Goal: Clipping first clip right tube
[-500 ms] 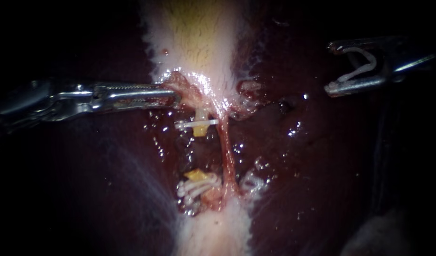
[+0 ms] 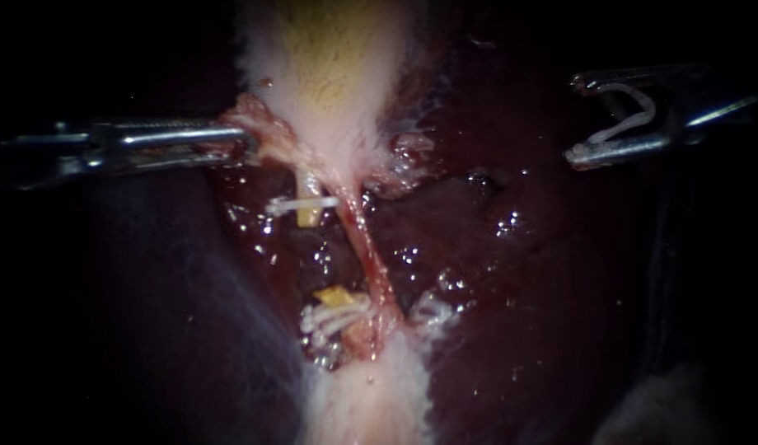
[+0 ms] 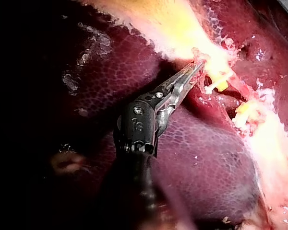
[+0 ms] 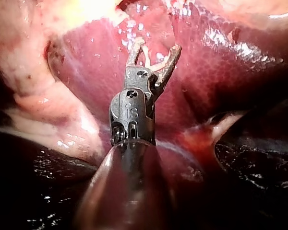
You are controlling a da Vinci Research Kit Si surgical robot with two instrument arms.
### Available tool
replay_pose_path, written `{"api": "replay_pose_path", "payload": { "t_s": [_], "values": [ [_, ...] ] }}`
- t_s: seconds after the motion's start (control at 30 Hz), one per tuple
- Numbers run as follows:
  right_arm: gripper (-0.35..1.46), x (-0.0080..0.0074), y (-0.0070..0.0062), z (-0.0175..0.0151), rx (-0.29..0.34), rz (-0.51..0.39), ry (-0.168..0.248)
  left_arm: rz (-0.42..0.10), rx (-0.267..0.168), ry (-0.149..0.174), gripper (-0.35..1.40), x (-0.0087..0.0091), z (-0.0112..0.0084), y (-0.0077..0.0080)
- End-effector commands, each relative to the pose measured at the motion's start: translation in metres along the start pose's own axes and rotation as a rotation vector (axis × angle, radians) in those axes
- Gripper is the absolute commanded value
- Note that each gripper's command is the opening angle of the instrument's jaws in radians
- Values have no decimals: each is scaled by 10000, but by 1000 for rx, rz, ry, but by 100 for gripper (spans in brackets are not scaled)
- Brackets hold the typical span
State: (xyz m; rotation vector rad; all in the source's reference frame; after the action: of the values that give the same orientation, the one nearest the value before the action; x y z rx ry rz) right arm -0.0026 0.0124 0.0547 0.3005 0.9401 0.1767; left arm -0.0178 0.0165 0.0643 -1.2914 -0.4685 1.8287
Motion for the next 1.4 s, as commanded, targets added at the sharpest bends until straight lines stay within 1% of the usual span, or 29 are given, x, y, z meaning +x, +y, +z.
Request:
{"api": "replay_pose_path", "payload": {
  "t_s": [0.03, 0.2, 0.3, 0.33, 0.43, 0.53, 0.67, 0.8, 0.93, 1.03, 1.1, 1.23, 1.4],
  "values": [
    [50, 0, 0, 0, -1, 0, 0, 0, 3, 4, -35, 2, -2, 0],
    [50, -3, -6, 8, 3, -3, 2, 0, 2, 6, -35, 2, -3, -1],
    [50, -7, -14, 19, 40, -10, 7, 0, 2, 6, -35, 2, -3, -1],
    [50, -8, -16, 24, 65, -1, 11, 0, 3, 6, -35, 2, -3, 0],
    [49, -13, -27, 42, 102, 15, 3, -1, 3, 6, -35, 2, -4, 0],
    [49, -21, -41, 65, 136, 45, -14, -1, 3, 6, -35, 2, -3, 0],
    [48, -31, -57, 102, 170, 83, -13, -1, 4, 7, -35, 2, -2, 1],
    [48, -35, -67, 137, 194, 109, -14, -2, 7, 8, -35, 4, 2, 3],
    [48, -35, -73, 161, 215, 123, -15, -2, 9, 8, -35, 4, 5, 4],
    [48, -32, -75, 174, 227, 139, 1, -2, 8, 8, -35, 5, 5, 4],
    [48, -30, -76, 181, 233, 150, 11, -2, 8, 8, -35, 5, 5, 4],
    [48, -27, -76, 199, 241, 169, 18, -2, 8, 8, -35, 5, 6, 3],
    [48, -28, -76, 221, 264, 184, 29, -3, 8, 8, -35, 6, 6, 2]
  ]
}}
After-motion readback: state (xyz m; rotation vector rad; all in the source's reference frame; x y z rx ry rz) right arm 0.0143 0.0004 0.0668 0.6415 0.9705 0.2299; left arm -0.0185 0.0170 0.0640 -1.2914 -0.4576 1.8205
